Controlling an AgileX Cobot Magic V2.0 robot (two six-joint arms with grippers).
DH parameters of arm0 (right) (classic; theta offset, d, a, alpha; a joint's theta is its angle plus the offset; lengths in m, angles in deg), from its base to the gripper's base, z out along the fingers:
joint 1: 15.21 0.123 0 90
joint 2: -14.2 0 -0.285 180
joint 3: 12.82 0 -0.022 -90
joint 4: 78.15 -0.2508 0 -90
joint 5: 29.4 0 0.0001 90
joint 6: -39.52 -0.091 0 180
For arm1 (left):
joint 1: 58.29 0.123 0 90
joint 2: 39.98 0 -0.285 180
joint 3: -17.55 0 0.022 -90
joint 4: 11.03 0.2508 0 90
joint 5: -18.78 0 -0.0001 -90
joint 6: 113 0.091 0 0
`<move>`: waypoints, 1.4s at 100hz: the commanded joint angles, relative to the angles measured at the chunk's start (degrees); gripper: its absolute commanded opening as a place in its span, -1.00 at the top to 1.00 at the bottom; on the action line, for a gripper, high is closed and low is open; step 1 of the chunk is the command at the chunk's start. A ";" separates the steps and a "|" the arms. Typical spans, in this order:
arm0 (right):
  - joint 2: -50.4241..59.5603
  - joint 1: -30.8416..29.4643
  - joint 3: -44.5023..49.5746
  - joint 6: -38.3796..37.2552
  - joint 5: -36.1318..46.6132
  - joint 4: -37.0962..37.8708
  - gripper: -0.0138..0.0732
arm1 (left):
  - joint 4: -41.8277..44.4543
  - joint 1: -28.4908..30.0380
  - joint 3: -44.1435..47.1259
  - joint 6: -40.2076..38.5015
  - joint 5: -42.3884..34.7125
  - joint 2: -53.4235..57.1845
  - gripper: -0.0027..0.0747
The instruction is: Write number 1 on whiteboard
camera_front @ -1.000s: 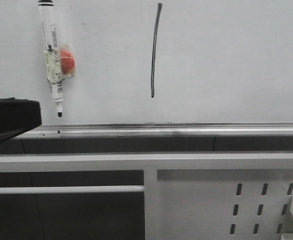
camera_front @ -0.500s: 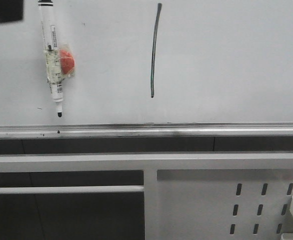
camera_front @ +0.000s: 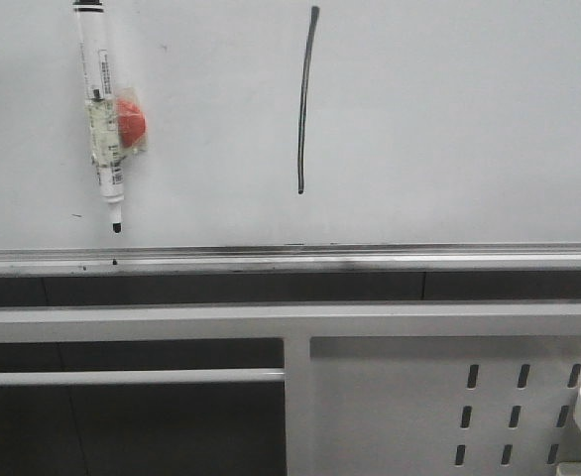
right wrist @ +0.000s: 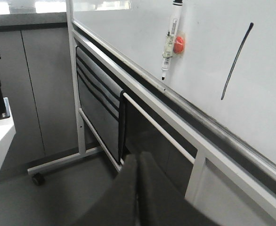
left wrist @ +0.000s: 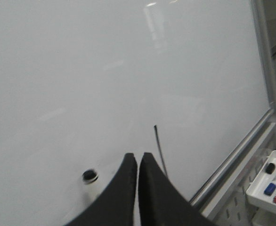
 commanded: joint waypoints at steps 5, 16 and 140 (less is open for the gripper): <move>-0.60 -0.26 -1.45 0.29 4.63 0.18 0.80 | -8.96 6.81 0.74 -0.25 5.14 6.96 0.98; -0.60 -0.26 -1.45 0.29 4.63 0.18 0.80 | -12.66 15.36 3.39 -0.25 5.61 14.65 0.98; -0.60 -0.26 -1.36 0.29 4.74 0.18 0.80 | -29.44 36.10 21.51 12.32 27.81 30.02 0.98</move>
